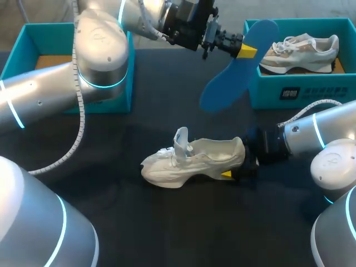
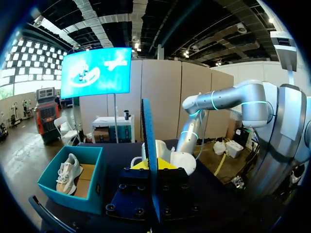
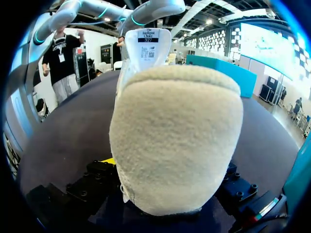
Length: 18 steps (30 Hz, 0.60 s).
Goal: Take the shoe out of the shoebox, open the shoe tongue, remove and reinsert the insole, then place the shoe into the shoebox
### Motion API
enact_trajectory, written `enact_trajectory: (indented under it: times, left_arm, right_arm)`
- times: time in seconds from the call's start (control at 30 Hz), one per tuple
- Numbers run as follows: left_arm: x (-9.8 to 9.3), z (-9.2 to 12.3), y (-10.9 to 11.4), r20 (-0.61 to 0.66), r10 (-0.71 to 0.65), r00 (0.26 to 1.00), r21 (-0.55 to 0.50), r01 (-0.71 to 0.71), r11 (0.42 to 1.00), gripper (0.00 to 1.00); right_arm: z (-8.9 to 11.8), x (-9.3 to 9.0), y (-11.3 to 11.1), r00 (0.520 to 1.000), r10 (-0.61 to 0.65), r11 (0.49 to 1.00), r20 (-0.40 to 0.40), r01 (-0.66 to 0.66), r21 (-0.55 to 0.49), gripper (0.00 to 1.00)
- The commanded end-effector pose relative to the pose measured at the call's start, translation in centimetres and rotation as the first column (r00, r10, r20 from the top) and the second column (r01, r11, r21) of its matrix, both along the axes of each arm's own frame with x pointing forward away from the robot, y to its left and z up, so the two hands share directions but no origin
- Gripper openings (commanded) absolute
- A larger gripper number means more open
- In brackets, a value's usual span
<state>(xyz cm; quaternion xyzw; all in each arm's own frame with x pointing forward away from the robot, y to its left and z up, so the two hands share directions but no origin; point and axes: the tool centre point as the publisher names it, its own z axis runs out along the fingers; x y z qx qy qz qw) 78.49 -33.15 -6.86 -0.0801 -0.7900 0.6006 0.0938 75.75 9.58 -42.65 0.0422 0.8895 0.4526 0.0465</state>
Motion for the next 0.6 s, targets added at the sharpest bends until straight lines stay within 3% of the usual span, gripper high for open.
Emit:
enact_trajectory:
  times: [0.03,0.2,0.6]
  left_arm:
    - [0.1,0.0,-0.1,0.0,-0.001,1.0,-0.002,0.001,1.0,0.0]
    - [0.1,0.0,-0.1,0.0,-0.001,1.0,-0.002,0.001,1.0,0.0]
    - [0.1,3.8,1.2,-0.184,0.06,0.981,-0.114,-0.082,0.99,0.0]
  right_arm:
    - [-0.2,0.0,0.1,1.0,0.0,1.0,0.0,0.0,-0.004,0.0]
    - [-0.2,0.0,0.1,1.0,0.0,1.0,0.0,0.0,-0.004,0.0]
    - [-0.2,0.0,0.1,1.0,0.0,1.0,0.0,0.0,-0.004,0.0]
